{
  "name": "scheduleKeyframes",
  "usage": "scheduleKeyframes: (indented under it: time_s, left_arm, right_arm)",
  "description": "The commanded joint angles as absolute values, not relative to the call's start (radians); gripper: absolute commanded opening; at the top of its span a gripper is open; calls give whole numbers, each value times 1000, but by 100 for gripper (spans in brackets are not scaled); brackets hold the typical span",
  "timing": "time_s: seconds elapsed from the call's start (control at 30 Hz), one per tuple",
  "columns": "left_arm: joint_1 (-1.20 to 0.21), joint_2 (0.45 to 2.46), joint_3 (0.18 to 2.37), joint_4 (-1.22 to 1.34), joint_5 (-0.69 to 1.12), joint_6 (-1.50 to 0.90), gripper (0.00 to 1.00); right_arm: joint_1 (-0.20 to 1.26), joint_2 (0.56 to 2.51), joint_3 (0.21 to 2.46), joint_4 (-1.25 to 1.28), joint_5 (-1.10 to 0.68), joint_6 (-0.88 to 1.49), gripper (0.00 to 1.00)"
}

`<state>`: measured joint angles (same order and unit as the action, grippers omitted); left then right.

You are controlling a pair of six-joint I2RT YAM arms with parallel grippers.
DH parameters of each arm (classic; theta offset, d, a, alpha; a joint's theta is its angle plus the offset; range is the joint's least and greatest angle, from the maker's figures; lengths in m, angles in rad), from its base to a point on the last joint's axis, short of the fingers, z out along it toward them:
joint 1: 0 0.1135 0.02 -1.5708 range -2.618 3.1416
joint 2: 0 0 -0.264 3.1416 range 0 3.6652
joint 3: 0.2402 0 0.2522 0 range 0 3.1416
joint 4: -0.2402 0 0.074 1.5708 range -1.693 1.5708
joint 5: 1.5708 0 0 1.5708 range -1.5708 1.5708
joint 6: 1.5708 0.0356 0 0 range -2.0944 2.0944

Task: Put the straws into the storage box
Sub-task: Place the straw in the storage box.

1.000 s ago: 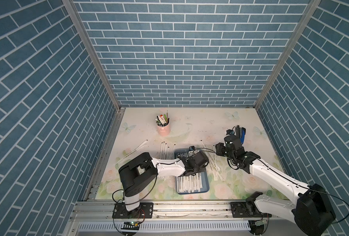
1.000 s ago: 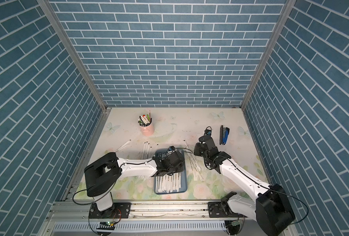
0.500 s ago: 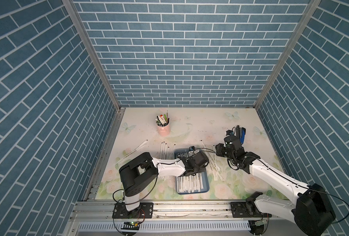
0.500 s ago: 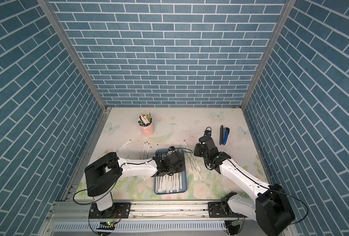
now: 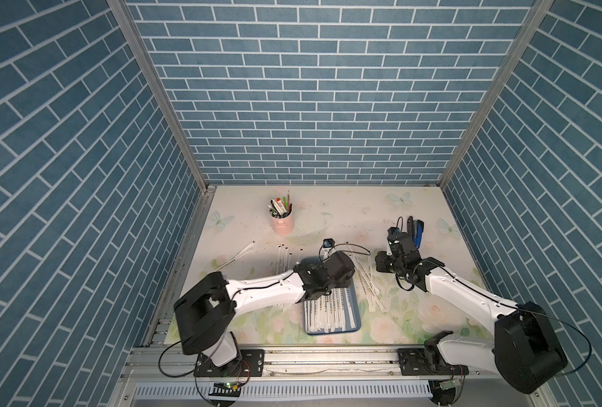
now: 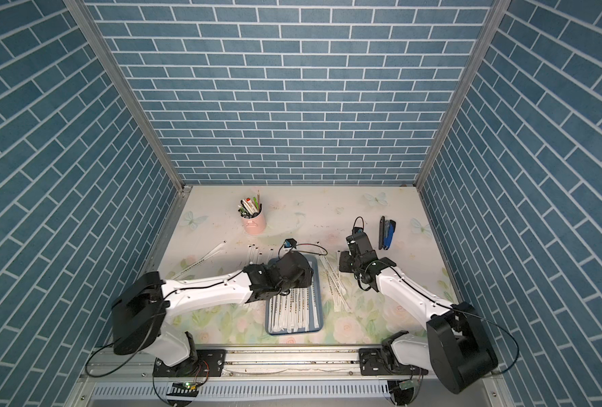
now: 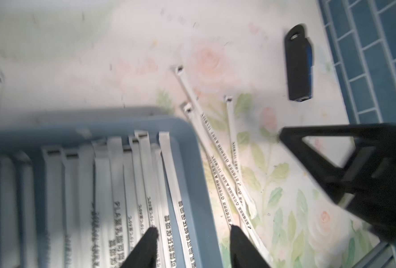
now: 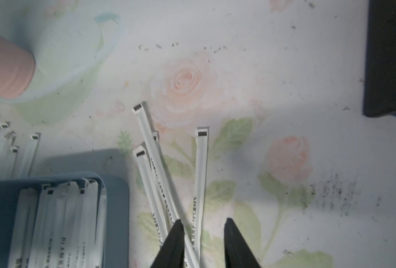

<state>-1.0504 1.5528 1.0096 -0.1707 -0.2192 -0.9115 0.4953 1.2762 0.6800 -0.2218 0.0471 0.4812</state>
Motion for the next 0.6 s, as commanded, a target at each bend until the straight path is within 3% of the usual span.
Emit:
scheduleKeyframes:
  time_s: [0.0,0.23,0.57]
  left_arm:
    - [-960,1458,1014,-206,-232,-675,61]
    - [-689,1258,860,6,138,-569,67]
    - [-529,1246,862,-3,501,-632,67]
  right_arm:
    - [495,1335,733,-277,12,393,32]
    - [499,1468,783,-257,48,403,36]
    - [521,1574,806,-221,55,446,38]
